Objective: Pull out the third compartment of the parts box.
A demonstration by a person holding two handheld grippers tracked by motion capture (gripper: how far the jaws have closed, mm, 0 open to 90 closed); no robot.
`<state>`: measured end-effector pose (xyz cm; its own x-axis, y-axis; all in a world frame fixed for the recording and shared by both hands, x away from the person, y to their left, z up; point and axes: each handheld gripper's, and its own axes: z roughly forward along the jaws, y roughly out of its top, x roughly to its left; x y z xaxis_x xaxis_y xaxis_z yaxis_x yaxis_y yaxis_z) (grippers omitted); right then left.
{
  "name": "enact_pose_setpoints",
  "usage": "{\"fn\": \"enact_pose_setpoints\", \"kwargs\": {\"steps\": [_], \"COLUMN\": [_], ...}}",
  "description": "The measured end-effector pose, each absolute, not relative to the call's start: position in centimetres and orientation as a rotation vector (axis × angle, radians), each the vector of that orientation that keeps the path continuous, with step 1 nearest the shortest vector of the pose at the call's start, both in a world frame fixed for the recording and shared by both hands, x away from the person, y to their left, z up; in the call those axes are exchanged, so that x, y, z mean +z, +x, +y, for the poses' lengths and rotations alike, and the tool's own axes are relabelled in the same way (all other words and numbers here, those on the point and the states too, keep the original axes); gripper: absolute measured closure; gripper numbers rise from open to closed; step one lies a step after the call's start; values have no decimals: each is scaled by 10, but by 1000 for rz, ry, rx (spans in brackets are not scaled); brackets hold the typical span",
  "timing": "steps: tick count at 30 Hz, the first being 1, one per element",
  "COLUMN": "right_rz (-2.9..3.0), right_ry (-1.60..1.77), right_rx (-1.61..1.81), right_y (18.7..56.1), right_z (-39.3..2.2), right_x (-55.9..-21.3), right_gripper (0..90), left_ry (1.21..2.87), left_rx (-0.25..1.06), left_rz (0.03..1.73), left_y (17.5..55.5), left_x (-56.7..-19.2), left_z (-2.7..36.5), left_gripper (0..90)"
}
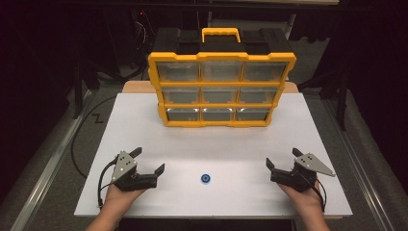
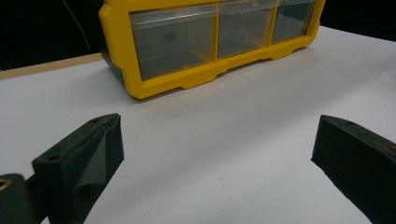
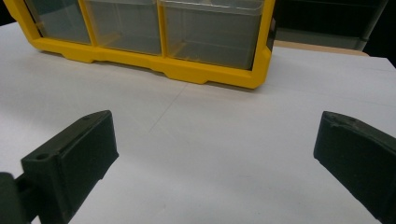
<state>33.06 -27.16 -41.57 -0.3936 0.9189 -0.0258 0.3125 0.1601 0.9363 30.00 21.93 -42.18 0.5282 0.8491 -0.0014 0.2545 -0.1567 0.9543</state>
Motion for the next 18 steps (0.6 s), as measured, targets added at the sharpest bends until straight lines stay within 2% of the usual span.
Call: {"fn": "enact_pose_setpoints", "kwargs": {"steps": [18], "right_rz": [1791], "right_ry": [1174], "right_rx": [1232], "right_y": [330], "right_z": [-274], "right_x": [-415], "right_gripper": [10], "left_ry": [1670], "left_rx": [694], "left_rz": [961], "left_y": [302], "left_x": [-422], "left_z": [223], "left_gripper": [27]}}
